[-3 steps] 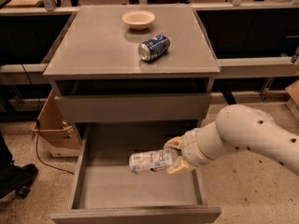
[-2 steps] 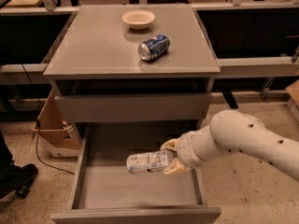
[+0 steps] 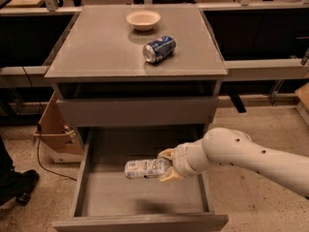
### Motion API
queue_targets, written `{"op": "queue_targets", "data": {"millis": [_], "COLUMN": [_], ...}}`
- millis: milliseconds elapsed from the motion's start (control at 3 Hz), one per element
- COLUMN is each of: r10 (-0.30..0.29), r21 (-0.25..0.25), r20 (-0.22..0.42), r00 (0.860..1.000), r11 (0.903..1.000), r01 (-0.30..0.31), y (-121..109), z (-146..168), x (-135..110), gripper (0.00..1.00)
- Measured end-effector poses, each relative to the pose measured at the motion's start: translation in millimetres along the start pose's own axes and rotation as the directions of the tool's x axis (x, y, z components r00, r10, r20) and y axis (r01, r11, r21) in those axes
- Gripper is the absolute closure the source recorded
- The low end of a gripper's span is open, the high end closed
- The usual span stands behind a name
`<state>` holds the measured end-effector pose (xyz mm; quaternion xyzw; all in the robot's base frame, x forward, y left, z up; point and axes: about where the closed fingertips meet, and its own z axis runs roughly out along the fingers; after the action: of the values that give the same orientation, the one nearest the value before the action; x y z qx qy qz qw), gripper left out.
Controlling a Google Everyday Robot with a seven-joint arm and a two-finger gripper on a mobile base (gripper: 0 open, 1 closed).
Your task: Place blue plastic bottle into middle drawer
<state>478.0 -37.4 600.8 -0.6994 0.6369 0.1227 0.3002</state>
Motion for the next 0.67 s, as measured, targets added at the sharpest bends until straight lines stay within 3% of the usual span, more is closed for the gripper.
{"op": "queue_targets", "data": {"millis": [667], "r10": [-0.001], "r21": [0.017], "r20": [0.003], "r00": [1.000], "r11": [0.9999], "r01": [0.001], "y": [-3.7], "z": [60.2], "x": [29.2], "gripper": [1.00]}}
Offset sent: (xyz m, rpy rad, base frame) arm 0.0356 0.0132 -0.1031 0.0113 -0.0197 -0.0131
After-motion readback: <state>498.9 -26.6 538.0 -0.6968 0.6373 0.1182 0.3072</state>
